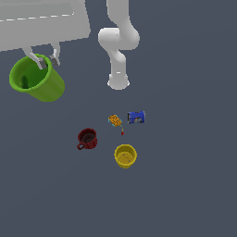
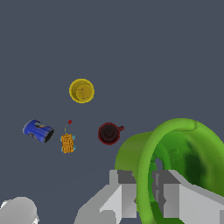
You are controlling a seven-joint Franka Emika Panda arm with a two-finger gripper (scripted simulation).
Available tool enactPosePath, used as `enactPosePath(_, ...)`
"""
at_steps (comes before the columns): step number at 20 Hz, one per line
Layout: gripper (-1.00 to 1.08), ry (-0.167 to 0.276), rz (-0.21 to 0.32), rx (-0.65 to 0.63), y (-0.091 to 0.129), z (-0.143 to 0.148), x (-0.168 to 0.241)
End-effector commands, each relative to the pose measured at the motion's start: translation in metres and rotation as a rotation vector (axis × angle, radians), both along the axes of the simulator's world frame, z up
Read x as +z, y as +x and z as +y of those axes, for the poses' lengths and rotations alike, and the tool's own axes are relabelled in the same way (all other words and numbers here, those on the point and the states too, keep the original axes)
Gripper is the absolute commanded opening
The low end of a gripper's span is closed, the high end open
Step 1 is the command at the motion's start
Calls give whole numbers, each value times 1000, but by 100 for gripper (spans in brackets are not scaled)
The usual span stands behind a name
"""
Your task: Pick up a designated object from a clutter of objects.
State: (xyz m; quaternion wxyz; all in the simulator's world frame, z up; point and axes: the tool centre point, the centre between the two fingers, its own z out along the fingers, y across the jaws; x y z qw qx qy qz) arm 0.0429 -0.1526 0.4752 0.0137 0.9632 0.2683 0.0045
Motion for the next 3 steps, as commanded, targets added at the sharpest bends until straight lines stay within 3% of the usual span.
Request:
enactPosePath(1,-100,-1,-2,0,1,-1,3)
enactPosePath(3,-100,-1,-2,0,1,-1,4)
